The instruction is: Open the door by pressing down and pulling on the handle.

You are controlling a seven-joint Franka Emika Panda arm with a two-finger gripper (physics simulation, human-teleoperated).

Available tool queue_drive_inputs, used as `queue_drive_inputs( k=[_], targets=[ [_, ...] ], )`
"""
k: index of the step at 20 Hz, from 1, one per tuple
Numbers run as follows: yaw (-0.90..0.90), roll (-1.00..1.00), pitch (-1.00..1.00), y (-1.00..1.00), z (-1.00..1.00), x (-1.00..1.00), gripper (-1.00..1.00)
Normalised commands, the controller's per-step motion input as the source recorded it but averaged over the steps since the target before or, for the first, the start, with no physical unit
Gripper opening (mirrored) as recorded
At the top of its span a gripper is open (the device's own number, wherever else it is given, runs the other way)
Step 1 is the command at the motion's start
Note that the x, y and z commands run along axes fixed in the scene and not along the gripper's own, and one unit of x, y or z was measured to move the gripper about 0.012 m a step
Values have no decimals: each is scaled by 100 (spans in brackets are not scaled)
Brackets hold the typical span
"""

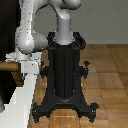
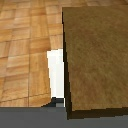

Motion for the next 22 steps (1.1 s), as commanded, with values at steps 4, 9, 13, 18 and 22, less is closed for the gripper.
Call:
queue_drive_inputs(
  k=[4,9,13,18,22],
  targets=[
    [0,0,0,100,0,0,-100],
    [0,0,0,100,0,0,-100],
    [0,0,0,100,0,0,-100],
    [0,0,0,100,0,0,-100],
    [0,0,0,75,0,0,-100]
  ],
)
